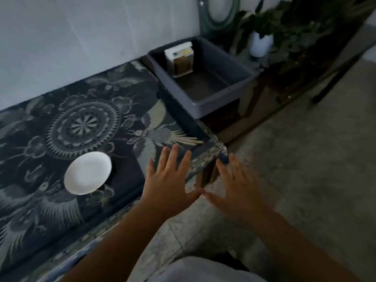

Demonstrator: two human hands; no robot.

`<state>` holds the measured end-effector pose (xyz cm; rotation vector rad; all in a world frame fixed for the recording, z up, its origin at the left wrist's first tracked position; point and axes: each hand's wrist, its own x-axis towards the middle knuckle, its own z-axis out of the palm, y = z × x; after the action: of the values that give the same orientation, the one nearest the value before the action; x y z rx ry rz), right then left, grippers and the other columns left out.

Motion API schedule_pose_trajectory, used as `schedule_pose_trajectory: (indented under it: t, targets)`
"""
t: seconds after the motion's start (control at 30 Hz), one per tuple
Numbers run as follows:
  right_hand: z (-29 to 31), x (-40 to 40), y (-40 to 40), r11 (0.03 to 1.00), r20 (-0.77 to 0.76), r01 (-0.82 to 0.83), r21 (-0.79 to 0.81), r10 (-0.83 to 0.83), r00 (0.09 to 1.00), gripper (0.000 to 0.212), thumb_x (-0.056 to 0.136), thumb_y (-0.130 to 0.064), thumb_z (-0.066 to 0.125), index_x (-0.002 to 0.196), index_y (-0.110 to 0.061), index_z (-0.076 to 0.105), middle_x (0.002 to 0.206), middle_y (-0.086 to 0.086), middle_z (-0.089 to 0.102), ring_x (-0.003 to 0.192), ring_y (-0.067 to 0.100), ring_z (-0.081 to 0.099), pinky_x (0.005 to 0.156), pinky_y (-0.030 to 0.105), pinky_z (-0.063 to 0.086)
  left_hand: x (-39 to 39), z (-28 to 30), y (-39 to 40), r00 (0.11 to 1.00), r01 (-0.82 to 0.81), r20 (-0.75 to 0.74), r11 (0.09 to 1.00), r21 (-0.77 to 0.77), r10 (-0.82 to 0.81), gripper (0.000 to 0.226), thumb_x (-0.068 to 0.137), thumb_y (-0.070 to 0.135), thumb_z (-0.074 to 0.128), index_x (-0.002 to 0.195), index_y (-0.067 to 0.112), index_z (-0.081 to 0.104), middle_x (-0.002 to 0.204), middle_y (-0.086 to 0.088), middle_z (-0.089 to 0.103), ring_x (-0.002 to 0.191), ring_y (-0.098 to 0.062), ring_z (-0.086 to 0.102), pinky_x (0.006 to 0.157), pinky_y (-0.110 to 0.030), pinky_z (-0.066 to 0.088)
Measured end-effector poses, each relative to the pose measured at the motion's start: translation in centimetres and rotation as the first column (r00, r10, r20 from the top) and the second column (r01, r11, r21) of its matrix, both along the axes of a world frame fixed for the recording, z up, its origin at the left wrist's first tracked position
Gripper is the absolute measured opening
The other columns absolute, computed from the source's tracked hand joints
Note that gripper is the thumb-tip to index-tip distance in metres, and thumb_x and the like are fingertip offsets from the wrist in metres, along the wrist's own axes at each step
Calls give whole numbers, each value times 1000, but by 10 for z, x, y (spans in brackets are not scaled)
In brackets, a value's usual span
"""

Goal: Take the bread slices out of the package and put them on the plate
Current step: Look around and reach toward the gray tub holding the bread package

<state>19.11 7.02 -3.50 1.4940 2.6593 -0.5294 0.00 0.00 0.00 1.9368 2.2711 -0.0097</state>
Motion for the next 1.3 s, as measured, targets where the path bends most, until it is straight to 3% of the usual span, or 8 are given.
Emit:
schedule_pose_trajectory:
  t: [0.2,0.43,0.63,0.93,1.3]
  targets:
    - [-24,85,22,971,-15,237,3,-237,971,99,70,-95,5,149,-38,-14,166,8,-3,151,32,8,115,61,22,75,-7,66,980,200,-2,980,-12,-200,106,64,95,5,149,34,-12,163,-7,-12,146,-29,-16,113,-62,-2]
    - [-29,182,47,920,30,389,-48,-388,921,96,69,-90,-7,144,-33,-18,166,8,-4,150,34,8,115,60,18,174,-22,136,900,432,-34,901,-37,-434,104,69,92,18,150,31,-5,163,-11,-6,148,-33,-7,114,-65,6]
    - [-26,246,60,879,104,467,-97,-457,883,95,78,-84,13,152,-30,-11,166,8,-13,151,31,2,117,61,13,240,-30,175,835,547,-32,835,-59,-549,110,63,95,1,151,28,-3,164,-12,-1,148,-32,-5,113,-63,7]
    - [-31,289,101,756,101,641,-137,-633,768,100,70,-86,5,153,-31,-7,166,6,-12,151,31,3,117,60,15,294,-47,255,730,681,-4,728,-77,-683,108,66,93,10,151,28,2,163,-12,-3,148,-32,-4,112,-64,7]
    - [-30,307,241,658,151,751,-58,-738,658,97,73,-87,4,152,-34,-8,166,6,-10,150,32,7,116,60,15,324,-50,418,625,777,-23,625,-73,-780,104,70,90,11,151,25,9,163,-16,1,147,-35,-2,111,-66,7]
